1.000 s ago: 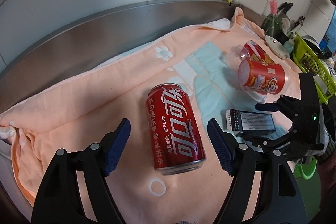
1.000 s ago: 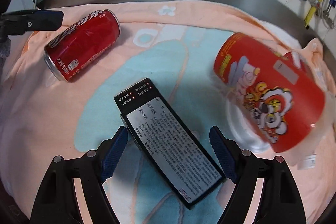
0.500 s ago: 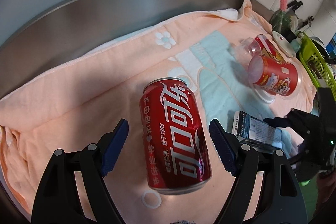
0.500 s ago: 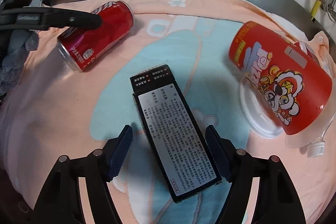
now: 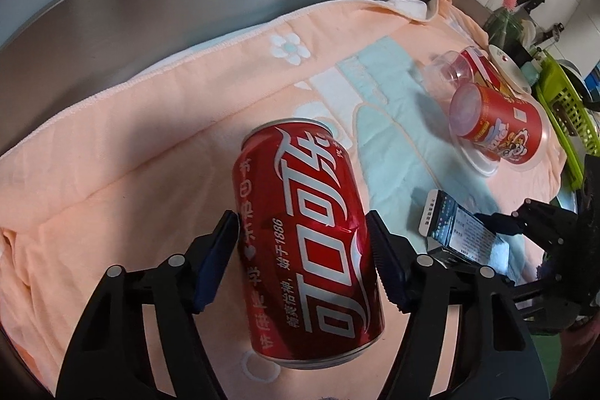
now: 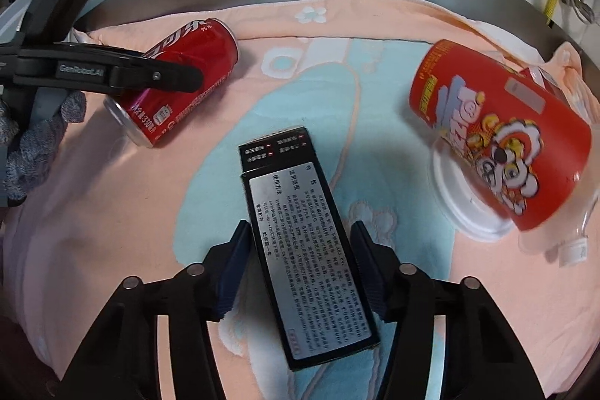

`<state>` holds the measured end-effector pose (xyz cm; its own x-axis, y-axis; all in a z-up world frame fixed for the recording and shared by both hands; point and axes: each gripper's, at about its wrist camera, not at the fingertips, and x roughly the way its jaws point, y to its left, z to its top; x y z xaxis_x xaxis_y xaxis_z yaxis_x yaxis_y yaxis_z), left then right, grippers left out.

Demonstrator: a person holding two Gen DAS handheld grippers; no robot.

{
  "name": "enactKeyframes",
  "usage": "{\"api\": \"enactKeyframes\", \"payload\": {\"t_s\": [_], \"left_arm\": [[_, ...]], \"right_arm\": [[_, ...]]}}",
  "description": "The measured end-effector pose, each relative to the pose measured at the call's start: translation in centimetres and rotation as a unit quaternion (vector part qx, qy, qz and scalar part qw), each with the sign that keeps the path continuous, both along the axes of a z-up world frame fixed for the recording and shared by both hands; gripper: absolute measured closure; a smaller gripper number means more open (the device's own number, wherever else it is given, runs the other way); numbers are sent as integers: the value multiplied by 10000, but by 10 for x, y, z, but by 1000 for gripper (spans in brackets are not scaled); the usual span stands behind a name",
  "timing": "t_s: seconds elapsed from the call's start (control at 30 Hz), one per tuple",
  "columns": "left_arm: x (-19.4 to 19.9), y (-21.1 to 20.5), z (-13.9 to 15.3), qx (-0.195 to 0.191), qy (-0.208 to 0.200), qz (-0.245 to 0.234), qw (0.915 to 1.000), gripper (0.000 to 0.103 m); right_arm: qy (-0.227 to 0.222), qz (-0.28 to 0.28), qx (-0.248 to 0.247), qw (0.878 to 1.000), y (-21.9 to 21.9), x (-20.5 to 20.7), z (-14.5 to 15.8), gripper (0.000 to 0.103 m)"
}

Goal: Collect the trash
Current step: 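Grasp the red Coca-Cola can with left gripper while right grasps the black box, then drop the black box into the green basket with right gripper while left carries the cola can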

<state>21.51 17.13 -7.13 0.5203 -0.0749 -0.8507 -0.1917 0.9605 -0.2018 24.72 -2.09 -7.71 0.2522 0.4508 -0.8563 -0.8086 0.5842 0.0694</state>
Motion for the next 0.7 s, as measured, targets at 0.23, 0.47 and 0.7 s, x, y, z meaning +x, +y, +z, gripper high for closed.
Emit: {"api": "enactKeyframes", "payload": {"t_s": [0.23,0.47,0.7], "left_arm": [[-3,-4,1,16,-85,0,10000,38],[-16,-19,13,-78,-285,-209,9993,43],[-35,-59,36,-129,-564,-731,9956,43]], "right_arm": [[72,-304,251,9992,-17,-16,7,58],[63,-715,580,9957,-45,-41,21,59],[-52,-1285,793,9885,-90,-66,32,59]]}}
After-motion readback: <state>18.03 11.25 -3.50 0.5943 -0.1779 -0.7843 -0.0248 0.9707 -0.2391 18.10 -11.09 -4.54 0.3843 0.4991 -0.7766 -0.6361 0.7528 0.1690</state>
